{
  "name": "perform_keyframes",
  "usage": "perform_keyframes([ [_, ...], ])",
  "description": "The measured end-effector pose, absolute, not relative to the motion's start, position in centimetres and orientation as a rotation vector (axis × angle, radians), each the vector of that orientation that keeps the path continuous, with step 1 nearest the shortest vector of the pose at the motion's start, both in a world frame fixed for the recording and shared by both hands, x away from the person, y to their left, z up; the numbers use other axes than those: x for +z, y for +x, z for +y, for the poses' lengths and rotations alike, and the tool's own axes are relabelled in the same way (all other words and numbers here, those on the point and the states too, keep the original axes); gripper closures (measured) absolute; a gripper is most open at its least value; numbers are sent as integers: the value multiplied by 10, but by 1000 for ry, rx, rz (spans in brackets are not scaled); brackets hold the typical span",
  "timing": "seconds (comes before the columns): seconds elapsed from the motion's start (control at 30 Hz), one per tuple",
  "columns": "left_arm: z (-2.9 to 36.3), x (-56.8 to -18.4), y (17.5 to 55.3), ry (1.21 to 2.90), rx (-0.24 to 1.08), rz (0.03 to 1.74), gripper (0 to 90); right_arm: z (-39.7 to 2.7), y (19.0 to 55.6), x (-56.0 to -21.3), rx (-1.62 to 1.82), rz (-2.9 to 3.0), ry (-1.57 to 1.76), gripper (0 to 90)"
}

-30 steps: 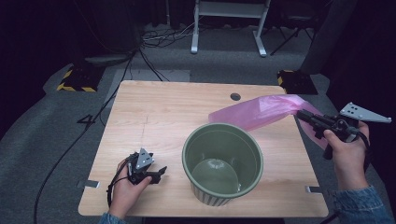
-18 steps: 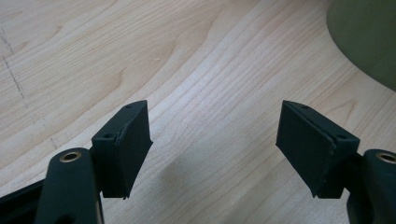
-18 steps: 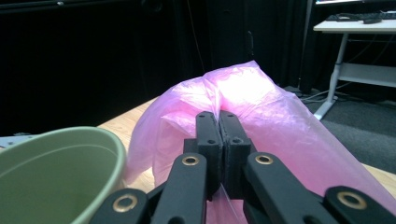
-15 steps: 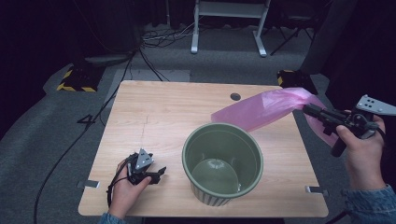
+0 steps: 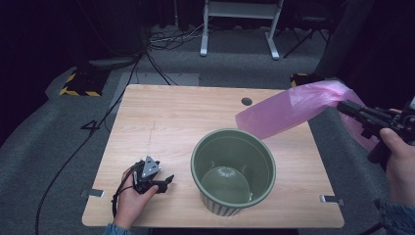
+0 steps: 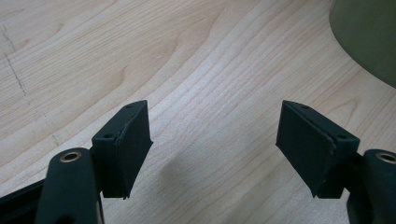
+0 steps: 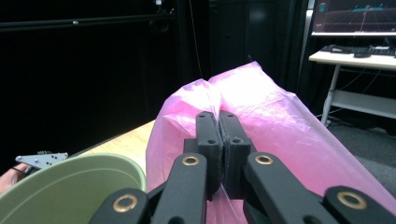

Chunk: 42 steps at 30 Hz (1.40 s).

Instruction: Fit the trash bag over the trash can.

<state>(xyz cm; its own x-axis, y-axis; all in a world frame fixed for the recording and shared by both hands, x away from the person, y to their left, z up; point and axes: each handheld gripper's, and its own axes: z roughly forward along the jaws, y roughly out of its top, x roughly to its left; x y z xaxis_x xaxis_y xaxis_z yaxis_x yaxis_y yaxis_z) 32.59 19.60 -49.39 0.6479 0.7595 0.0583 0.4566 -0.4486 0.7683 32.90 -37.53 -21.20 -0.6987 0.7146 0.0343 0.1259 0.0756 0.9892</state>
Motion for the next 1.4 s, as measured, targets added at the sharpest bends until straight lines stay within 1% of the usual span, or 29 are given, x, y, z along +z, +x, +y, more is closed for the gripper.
perform_keyframes([
  [0.03, 196, -494, 326, 2117, 516, 943, 261, -375, 329, -212, 1663, 1893, 830, 889],
  [0.23, 194, -494, 328, 2118, 514, 934, 261, -383, 318, -186, 1674, 1854, 806, 889],
  [0.53, 192, -494, 328, 2117, 511, 929, 261, -377, 301, -162, 1726, 1838, 743, 889],
  [0.87, 191, -495, 329, 2121, 506, 932, 261, -364, 283, -144, 1775, 1844, 656, 889],
  [1.17, 192, -496, 329, 2124, 508, 931, 261, -353, 277, -130, 1789, 1857, 623, 889],
  [1.4, 192, -496, 329, 2120, 506, 938, 261, -337, 273, -122, 1815, 1905, 589, 889],
])
